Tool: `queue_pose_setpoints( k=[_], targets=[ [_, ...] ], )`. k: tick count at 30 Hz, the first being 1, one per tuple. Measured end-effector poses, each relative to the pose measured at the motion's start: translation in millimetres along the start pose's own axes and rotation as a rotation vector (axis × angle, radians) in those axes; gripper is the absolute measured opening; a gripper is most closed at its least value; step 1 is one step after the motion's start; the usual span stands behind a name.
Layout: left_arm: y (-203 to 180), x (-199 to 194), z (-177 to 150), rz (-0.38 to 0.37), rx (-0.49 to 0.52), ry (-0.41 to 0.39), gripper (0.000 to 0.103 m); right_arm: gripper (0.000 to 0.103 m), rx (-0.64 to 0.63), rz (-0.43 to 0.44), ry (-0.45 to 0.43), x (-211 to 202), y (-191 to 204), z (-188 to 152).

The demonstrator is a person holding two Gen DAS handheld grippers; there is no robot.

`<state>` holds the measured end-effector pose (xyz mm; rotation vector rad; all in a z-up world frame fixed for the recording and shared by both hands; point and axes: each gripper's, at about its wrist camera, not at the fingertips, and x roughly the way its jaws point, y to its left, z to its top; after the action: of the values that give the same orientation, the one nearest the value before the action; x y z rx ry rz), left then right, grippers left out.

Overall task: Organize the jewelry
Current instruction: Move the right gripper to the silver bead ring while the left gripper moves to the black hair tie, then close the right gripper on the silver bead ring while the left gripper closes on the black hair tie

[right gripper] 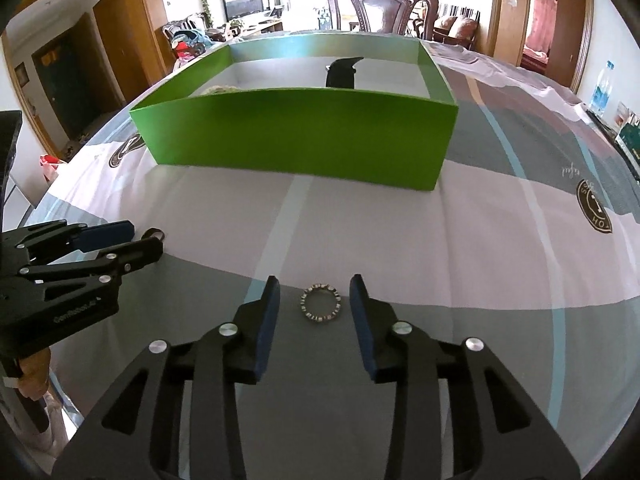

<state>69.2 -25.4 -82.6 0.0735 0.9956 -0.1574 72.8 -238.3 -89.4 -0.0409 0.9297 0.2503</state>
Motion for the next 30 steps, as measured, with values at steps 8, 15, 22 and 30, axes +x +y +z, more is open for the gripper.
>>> queue_pose_setpoints(
  k=[8,15,22,30],
  targets=[
    [-4,2,3,0.018,-0.002,-0.001,0.046,0.036,0.006,-0.023,0.008,3,-1,0],
    [-4,2,2,0.019,-0.002,-0.005,0.047,0.042,0.001,-0.021,0.004,4,1,0],
    [2,2,2,0.022,-0.006,-0.007,0.049,0.042,-0.005,-0.026,0.001,2,-1,-2],
    [14,4,3,0.040,-0.028,-0.017,0.048,0.042,-0.023,-0.055,-0.014,3,-1,-4]
  ],
)
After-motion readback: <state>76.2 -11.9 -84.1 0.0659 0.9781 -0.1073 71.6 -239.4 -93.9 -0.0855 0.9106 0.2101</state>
